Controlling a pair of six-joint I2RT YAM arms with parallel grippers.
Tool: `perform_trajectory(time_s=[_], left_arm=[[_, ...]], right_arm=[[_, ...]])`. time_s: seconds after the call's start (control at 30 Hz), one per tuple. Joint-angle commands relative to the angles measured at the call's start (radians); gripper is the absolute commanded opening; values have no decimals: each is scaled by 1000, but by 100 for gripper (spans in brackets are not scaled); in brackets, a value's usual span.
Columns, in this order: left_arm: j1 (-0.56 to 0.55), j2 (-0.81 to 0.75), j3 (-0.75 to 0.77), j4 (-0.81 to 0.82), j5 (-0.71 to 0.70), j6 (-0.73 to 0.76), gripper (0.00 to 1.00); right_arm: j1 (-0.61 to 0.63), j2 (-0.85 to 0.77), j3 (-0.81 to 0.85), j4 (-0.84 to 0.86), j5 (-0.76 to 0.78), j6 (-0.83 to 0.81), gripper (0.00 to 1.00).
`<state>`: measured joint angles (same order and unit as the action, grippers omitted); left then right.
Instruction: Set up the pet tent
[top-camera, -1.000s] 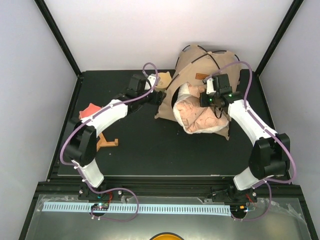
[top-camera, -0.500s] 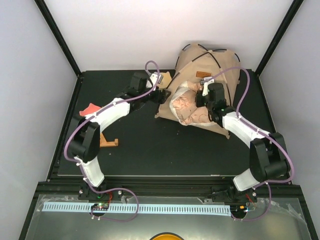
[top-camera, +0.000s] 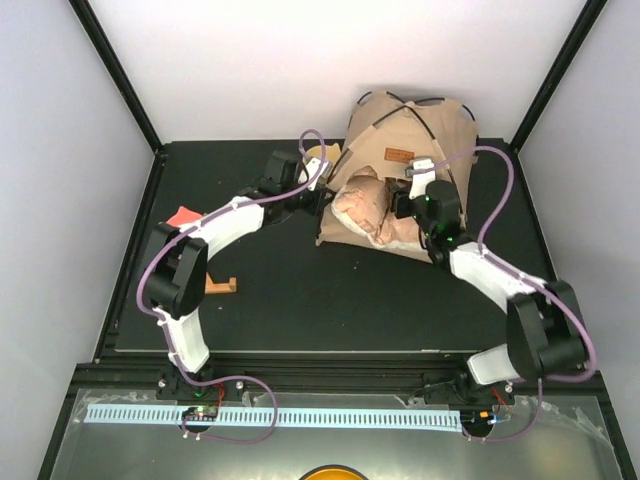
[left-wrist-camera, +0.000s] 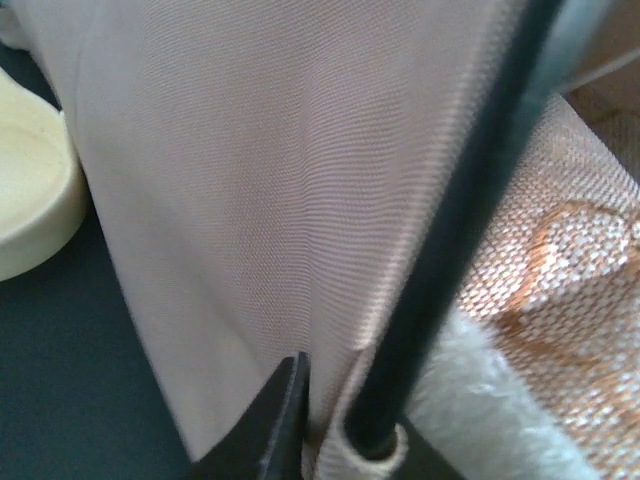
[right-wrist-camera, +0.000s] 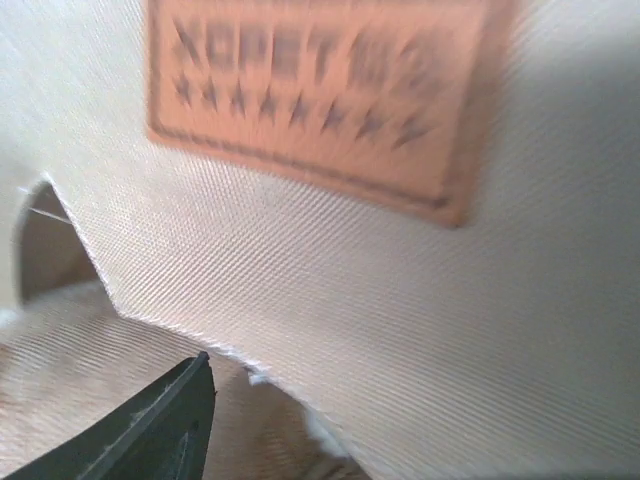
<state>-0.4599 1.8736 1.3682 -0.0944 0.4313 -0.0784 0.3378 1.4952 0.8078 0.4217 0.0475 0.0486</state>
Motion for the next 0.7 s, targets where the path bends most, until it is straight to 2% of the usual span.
perform_trajectory(time_s=[0.0, 0.1, 0.2, 0.37, 0.53, 0.67], left_arm=[[0, -134, -97, 42, 63, -38, 6], [-10, -206, -152, 36, 50, -55, 3], [-20, -265, -194, 29, 40, -96, 2], [-64, -333, -231, 0, 22, -108, 1], [-118, -372, -242, -52, -18, -96, 2], [-162, -405, -263, -76, -28, -93, 2]], right_arm=[[30, -178, 34, -277, -110, 113, 66], [102, -268, 39, -493, -93, 137, 72], [141, -346, 44, -669, -82, 208, 72], [223, -498, -69, -812, -91, 255, 73], [253, -635, -219, -831, -137, 377, 74], [253, -630, -299, -740, -141, 436, 74]])
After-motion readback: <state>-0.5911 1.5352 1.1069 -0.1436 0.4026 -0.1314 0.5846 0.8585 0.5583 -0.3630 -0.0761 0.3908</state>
